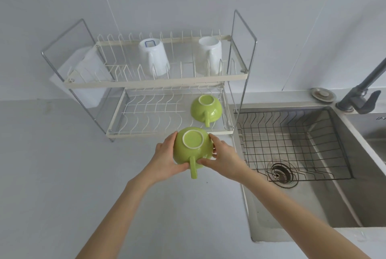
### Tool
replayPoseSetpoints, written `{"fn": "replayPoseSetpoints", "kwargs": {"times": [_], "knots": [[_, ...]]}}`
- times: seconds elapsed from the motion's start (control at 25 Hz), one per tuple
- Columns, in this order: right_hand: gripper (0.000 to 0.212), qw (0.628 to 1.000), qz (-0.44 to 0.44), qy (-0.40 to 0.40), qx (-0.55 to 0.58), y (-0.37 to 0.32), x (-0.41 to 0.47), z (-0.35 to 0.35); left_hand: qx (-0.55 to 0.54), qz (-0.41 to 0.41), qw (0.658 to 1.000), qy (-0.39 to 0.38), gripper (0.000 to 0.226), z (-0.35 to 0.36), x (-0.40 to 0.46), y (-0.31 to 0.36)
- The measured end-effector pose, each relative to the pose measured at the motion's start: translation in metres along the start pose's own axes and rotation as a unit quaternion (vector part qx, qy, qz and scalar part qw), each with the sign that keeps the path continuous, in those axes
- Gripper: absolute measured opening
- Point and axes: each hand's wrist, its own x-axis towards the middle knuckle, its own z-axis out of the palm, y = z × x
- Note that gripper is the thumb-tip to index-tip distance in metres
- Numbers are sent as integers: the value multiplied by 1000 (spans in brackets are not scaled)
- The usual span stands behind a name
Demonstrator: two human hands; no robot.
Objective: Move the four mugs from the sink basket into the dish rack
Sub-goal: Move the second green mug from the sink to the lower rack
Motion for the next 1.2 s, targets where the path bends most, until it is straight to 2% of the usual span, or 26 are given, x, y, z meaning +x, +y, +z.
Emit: {"fn": "replayPoseSetpoints", "kwargs": {"times": [0.12, 0.28, 0.48, 0.84, 1.2], "knots": [[86, 1000, 0, -7, 2, -14, 22, 5, -4, -16, 1000, 4, 109, -16, 14, -12], [82, 1000, -4, -6, -12, -29, 47, 11, -11, -34, 999, 5, 98, -35, 37, -28], [78, 999, -15, -6, -44, -52, 91, 15, -8, -42, 999, 16, 97, -63, 72, -45], [79, 997, 21, -17, -69, -73, 156, 28, -3, -50, 998, 25, 88, -95, 126, -71], [78, 996, 3, 33, -82, -72, 167, 46, -21, -39, 999, 32, 77, -98, 133, -84]]}}
